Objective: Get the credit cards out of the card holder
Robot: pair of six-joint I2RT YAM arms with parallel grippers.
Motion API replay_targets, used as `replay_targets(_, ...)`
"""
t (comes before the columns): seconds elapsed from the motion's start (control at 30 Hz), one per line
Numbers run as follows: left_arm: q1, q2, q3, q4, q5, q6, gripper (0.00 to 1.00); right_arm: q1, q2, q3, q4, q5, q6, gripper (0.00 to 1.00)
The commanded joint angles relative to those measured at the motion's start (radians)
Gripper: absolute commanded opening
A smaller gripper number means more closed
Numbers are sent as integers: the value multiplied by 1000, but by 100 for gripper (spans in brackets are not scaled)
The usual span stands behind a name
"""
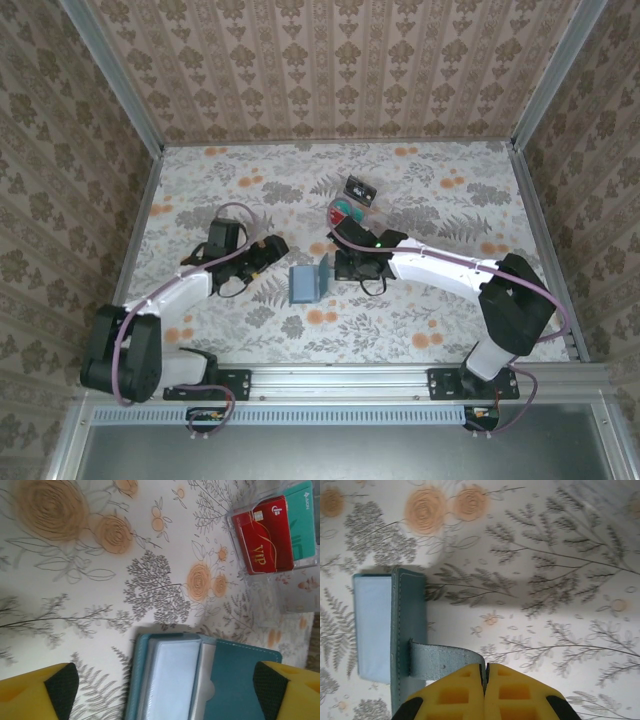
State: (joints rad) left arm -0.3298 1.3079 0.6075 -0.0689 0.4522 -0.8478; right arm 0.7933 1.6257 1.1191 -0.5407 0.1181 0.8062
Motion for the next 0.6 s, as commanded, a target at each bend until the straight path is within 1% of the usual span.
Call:
replay_targets(0.0,-26,45,57,39,99,-45,86,-27,-23,-18,-62,40,-37,7)
replay_targets(0.07,-37,81,83,13,131,-54,77,-42,-13,-13,-72,43,-43,6)
replay_targets(0.13,-49,114,103,2,166,-53,71,-50,0,-4,-82,56,-54,6)
replay_targets(0.23,-63,141,101,-9,166,-54,62,-57,27,9,-90,89,-64,6)
replay_targets(0.37,-63,165,70,-3,184,-35,51,-61,50,12,-82,95,-71,5)
replay_targets(0.43,-67,167,51,19,229,-41,49,-61,51,7,-75,93,-72,5)
replay_targets(0.5,-82,160,38,49,246,-51,48,-61,53,3,-70,92,-69,5)
replay_targets(0.57,-99,162,44,39,247,-41,48,-60,57,-4,-64,97,-64,5)
